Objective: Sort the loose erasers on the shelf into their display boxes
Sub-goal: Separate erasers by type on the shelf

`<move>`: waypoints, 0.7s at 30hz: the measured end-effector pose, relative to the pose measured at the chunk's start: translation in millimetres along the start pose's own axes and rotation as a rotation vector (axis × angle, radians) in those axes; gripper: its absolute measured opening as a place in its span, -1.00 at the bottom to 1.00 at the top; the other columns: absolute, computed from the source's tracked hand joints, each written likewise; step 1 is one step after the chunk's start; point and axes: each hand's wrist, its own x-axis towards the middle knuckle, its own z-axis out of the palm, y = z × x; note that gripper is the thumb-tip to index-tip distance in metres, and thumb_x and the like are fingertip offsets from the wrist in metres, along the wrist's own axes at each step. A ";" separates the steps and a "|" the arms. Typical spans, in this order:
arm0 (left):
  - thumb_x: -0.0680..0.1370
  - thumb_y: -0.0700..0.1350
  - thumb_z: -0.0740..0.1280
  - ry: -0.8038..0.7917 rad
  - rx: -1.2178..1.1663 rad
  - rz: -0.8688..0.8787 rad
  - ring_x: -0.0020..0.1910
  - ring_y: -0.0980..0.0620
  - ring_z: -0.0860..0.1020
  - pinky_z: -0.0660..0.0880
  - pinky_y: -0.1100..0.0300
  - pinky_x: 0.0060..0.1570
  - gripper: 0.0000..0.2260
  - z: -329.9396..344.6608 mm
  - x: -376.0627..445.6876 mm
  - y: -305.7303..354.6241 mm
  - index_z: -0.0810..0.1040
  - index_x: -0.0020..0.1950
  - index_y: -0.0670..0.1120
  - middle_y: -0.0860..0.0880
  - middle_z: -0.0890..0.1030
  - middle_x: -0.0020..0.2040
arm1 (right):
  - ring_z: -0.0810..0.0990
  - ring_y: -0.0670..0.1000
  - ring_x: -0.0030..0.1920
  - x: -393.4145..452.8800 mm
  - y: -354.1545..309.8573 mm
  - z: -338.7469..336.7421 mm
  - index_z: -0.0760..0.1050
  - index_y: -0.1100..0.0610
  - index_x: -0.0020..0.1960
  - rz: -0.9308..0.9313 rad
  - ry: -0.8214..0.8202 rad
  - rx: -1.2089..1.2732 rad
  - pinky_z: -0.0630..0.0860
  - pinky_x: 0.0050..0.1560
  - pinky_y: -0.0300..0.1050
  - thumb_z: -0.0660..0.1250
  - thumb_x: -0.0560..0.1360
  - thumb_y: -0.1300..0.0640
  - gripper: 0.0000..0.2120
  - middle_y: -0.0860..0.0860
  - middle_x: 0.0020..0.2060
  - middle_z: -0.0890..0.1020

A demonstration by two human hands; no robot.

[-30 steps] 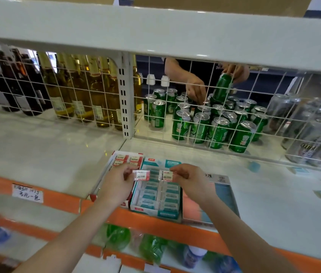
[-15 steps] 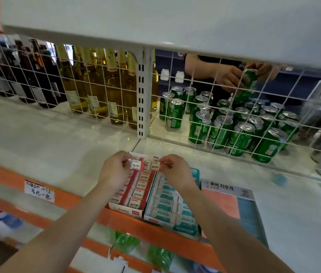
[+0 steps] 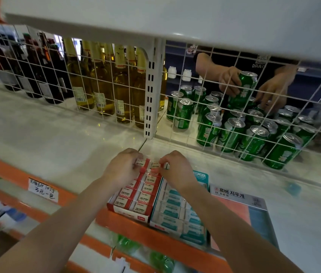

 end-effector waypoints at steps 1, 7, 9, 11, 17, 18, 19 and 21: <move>0.52 -0.16 0.30 -0.039 0.016 0.004 0.27 0.00 0.43 0.33 0.22 0.25 -0.63 -0.5 3.3 -2.3 0.45 0.33 -0.09 -0.04 0.45 0.31 | 0.45 0.01 0.09 2.5 -0.3 0.1 0.57 0.13 0.07 -0.007 -0.012 -0.024 0.32 0.01 -0.28 0.31 0.50 0.11 -0.81 0.05 0.06 0.49; 0.51 -0.07 0.34 -0.152 0.050 -0.009 0.23 -0.02 0.44 0.34 0.21 0.17 -0.54 -5.1 18.6 -11.5 0.37 0.41 -0.05 -0.07 0.45 0.29 | 0.47 0.02 0.07 14.6 0.0 2.4 0.52 0.11 0.03 0.005 -0.045 -0.051 0.40 0.05 -0.18 0.31 0.48 0.12 -0.86 0.05 0.05 0.50; 0.50 -0.07 0.35 -0.138 0.056 0.010 0.18 -0.02 0.47 0.36 0.22 0.11 -0.58 -6.6 21.9 -11.0 0.43 0.36 -0.04 -0.07 0.49 0.21 | 0.48 0.01 0.08 17.3 0.8 4.1 0.47 0.10 0.12 0.023 -0.043 -0.022 0.38 0.02 -0.19 0.32 0.48 0.10 -0.78 0.03 0.09 0.52; 0.51 -0.07 0.34 -0.124 0.087 0.040 0.13 -0.03 0.48 0.38 0.20 0.08 -0.65 -8.5 24.9 -8.6 0.50 0.29 -0.05 -0.09 0.52 0.14 | 0.49 0.00 0.12 19.7 0.6 5.5 0.43 0.09 0.23 0.053 -0.047 0.018 0.38 0.05 -0.20 0.32 0.49 0.09 -0.67 0.02 0.14 0.51; 0.50 -0.08 0.34 -0.110 0.144 0.047 0.14 -0.03 0.46 0.39 0.17 0.09 -0.69 -9.4 31.0 -6.1 0.53 0.25 -0.03 -0.06 0.53 0.13 | 0.47 0.04 0.14 23.8 1.8 9.7 0.47 0.14 0.24 0.052 -0.033 -0.010 0.37 0.10 -0.20 0.26 0.52 0.09 -0.69 0.08 0.15 0.47; 0.50 -0.08 0.34 -0.105 0.140 0.043 0.14 -0.03 0.46 0.39 0.16 0.09 -0.69 -8.7 30.4 -6.1 0.53 0.25 -0.03 -0.06 0.53 0.12 | 0.47 0.04 0.14 23.2 2.6 10.4 0.47 0.14 0.24 0.052 -0.028 -0.002 0.36 0.09 -0.22 0.26 0.52 0.10 -0.69 0.08 0.15 0.47; 0.50 -0.08 0.34 -0.097 0.132 0.037 0.13 -0.03 0.47 0.40 0.16 0.09 -0.69 -8.1 29.0 -6.0 0.54 0.24 -0.03 -0.07 0.53 0.11 | 0.47 0.04 0.14 22.4 3.4 11.0 0.46 0.13 0.25 0.048 -0.022 0.004 0.35 0.07 -0.24 0.26 0.52 0.10 -0.69 0.07 0.15 0.47; 0.49 -0.07 0.35 -0.075 0.107 0.016 0.12 -0.04 0.47 0.42 0.14 0.10 -0.68 -6.8 25.2 -4.4 0.53 0.25 -0.03 -0.07 0.51 0.11 | 0.48 0.02 0.14 20.3 5.1 10.4 0.45 0.12 0.27 0.042 -0.015 0.017 0.33 0.03 -0.27 0.26 0.53 0.10 -0.67 0.06 0.16 0.47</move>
